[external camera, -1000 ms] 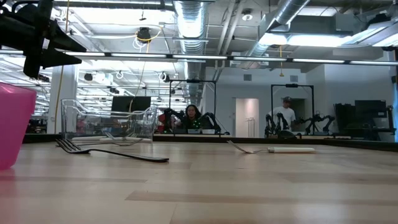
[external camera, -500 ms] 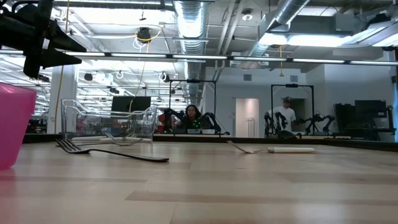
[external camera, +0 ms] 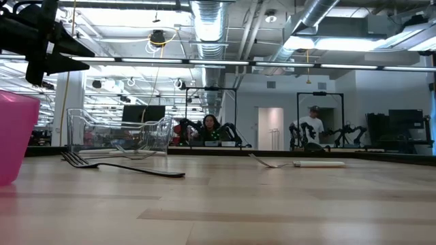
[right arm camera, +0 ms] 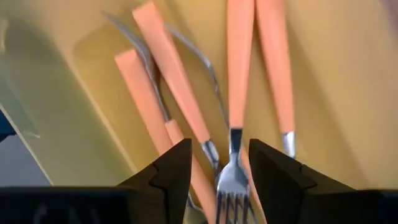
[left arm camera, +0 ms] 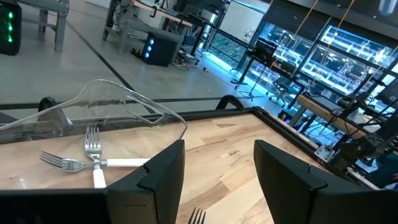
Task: Sort silverware by color (type)
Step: Put the black fork into the red bin
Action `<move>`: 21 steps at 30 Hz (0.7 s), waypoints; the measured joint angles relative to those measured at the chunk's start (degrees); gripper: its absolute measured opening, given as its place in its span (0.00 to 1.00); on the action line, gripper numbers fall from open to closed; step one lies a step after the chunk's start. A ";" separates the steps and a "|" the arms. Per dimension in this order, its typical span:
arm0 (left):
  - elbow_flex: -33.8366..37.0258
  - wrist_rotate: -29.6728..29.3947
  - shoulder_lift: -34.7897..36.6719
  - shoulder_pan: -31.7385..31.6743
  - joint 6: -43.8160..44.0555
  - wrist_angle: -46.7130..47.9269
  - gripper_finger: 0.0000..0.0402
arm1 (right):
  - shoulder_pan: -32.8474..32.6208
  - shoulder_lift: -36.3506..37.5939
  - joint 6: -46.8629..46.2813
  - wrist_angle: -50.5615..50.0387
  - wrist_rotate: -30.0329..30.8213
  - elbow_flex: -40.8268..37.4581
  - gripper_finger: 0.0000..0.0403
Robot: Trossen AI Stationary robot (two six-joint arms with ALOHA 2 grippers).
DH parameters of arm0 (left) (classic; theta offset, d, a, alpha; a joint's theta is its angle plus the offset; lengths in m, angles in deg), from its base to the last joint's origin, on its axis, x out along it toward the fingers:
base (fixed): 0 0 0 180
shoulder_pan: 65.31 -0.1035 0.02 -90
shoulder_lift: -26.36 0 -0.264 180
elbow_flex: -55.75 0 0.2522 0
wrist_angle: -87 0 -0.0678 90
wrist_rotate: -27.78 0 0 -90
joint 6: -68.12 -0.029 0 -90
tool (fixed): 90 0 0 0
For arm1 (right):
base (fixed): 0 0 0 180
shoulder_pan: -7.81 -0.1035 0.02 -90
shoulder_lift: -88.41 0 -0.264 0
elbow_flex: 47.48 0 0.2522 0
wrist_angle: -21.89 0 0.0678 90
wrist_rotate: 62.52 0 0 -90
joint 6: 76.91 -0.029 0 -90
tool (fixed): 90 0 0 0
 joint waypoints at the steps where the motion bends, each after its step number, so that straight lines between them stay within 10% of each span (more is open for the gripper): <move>1: 0.02 0.00 0.01 0.02 0.00 0.00 0.44 | 0.41 0.00 0.54 -0.92 0.01 0.71 0.45; 10: 0.00 0.00 0.02 0.00 0.00 0.00 0.44 | 8.15 0.00 6.35 -7.70 9.65 7.94 0.45; 21: 0.00 1.54 0.00 0.01 0.50 0.06 0.44 | 27.89 0.00 45.55 1.36 29.35 15.12 0.45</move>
